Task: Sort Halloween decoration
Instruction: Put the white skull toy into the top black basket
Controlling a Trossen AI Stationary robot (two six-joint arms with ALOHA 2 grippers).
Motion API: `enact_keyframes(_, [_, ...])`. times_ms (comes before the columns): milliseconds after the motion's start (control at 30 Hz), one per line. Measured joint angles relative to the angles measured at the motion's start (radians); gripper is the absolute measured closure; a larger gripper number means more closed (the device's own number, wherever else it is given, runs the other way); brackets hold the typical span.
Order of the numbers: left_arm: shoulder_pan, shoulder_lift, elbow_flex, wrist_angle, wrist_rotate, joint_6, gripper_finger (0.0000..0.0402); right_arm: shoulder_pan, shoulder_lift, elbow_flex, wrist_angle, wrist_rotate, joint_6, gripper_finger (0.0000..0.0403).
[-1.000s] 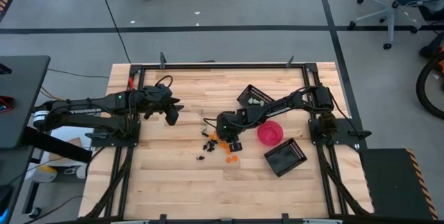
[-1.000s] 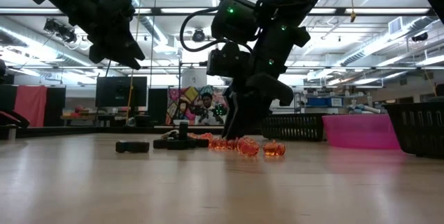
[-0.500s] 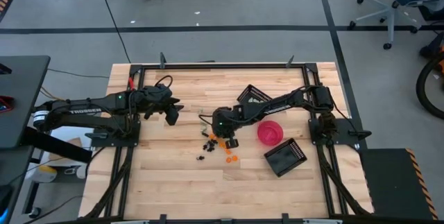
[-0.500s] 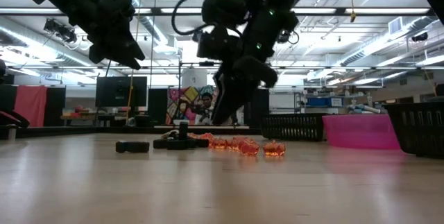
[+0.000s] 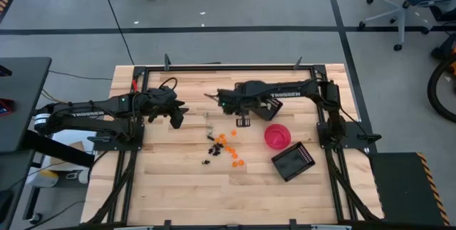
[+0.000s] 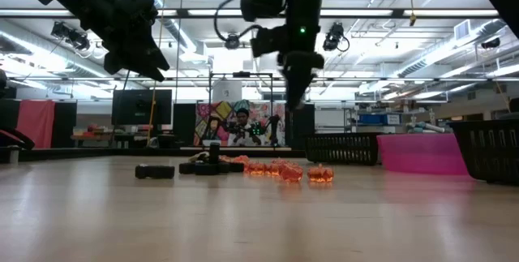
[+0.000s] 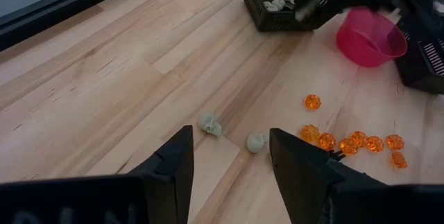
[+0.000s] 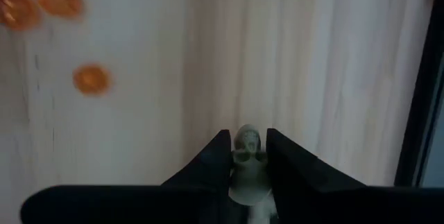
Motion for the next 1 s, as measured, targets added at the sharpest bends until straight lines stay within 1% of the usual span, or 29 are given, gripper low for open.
enact_keyframes(167, [0.000,0.000,0.000,0.000,0.000,0.000,0.0239,-0.079,0.000,0.012,-0.163,-0.041,0.148,0.0318])
enact_keyframes(267, [0.000,0.000,0.000,0.000,0.000,0.000,0.0239,-0.130,0.000,0.004,-0.182,-0.086,0.198,0.0318])
enact_keyframes(367, [0.000,0.000,0.000,0.000,0.000,0.000,0.0239,-0.170,0.000,-0.002,-0.196,-0.105,0.212,0.0318])
enact_keyframes(533, [0.000,0.000,0.000,0.000,0.000,-0.025,0.0239,-0.225,0.000,-0.002,-0.188,-0.127,0.208,0.0318])
enact_keyframes(667, [0.000,0.000,0.000,0.000,0.000,-0.030,0.0239,-0.264,-0.001,-0.016,-0.161,-0.192,0.209,0.0317])
enact_keyframes(767, [0.000,0.000,0.000,0.000,0.000,-0.040,0.0239,-0.288,-0.001,-0.060,-0.130,-0.223,0.215,0.0316])
enact_keyframes(867, [0.000,0.000,0.000,0.000,0.000,-0.053,0.0239,-0.305,-0.001,-0.122,-0.102,-0.292,0.215,0.0316])
enact_keyframes(1000, [0.000,0.000,0.000,0.000,0.000,-0.052,0.0239,-0.311,-0.001,-0.193,-0.088,-0.319,0.221,0.0316])
